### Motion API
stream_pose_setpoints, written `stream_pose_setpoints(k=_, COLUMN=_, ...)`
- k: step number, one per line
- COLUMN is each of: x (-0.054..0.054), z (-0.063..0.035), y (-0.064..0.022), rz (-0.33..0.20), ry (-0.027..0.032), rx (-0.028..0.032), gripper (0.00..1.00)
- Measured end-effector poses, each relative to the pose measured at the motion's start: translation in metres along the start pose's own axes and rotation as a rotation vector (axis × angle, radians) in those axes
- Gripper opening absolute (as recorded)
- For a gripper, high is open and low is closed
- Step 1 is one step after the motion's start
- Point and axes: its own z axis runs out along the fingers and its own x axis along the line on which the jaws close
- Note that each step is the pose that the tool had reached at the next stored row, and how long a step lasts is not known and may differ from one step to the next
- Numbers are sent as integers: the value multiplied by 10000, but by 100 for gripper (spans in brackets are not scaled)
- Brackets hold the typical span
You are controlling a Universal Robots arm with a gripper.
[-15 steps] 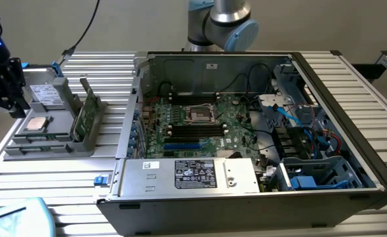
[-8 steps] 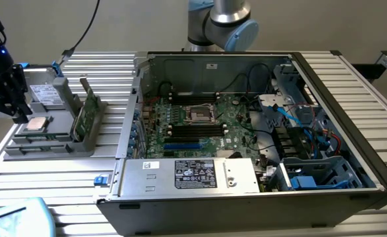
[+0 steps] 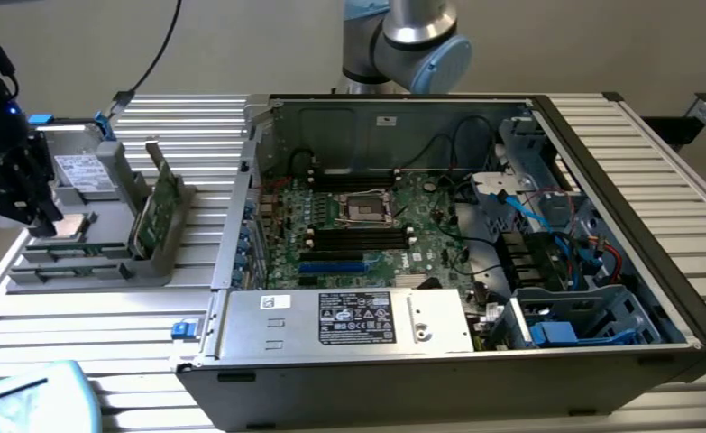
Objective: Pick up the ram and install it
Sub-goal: 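Pick up the ram and move it above insertion slot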
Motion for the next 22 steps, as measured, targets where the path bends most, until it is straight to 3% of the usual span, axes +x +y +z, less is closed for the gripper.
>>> stream_pose_setpoints(k=22, x=54, z=401, y=-12, rz=-3, ry=-4, rx=0, gripper=31)
